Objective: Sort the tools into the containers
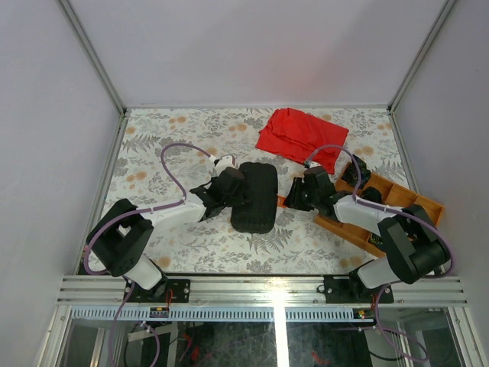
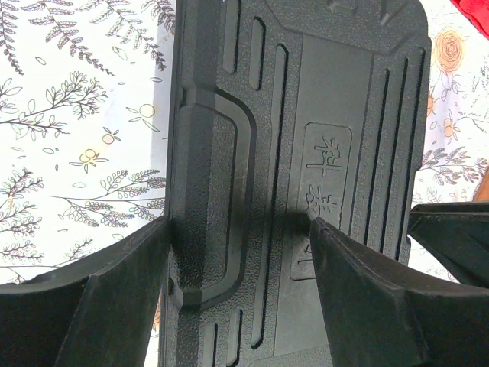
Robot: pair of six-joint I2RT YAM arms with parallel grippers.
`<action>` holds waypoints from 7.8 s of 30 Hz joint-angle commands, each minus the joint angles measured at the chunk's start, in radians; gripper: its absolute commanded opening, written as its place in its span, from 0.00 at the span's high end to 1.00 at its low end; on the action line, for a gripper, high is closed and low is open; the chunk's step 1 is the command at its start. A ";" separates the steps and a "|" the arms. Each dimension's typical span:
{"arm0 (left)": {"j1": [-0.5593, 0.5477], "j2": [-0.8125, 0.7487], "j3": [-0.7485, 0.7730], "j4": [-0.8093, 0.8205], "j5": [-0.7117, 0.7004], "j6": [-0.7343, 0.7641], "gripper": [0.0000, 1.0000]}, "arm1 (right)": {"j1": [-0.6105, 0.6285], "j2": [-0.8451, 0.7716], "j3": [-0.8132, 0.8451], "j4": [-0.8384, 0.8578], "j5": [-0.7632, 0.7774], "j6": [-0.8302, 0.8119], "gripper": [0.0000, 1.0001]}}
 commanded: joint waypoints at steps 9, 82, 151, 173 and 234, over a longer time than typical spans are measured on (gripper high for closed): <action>-0.030 0.089 -0.070 -0.213 0.080 0.041 0.31 | -0.064 0.115 0.012 0.168 -0.144 0.007 0.60; -0.041 0.104 -0.050 -0.217 0.093 0.038 0.33 | -0.137 0.101 -0.163 0.656 -0.472 0.142 0.78; -0.046 0.123 -0.031 -0.217 0.098 0.041 0.34 | -0.137 0.169 -0.072 0.364 -0.371 0.093 0.76; -0.049 0.128 -0.032 -0.214 0.098 0.041 0.34 | -0.137 0.157 -0.057 0.308 -0.345 0.066 0.62; -0.049 0.128 -0.033 -0.217 0.101 0.043 0.36 | -0.137 0.052 -0.039 0.097 -0.093 -0.034 0.92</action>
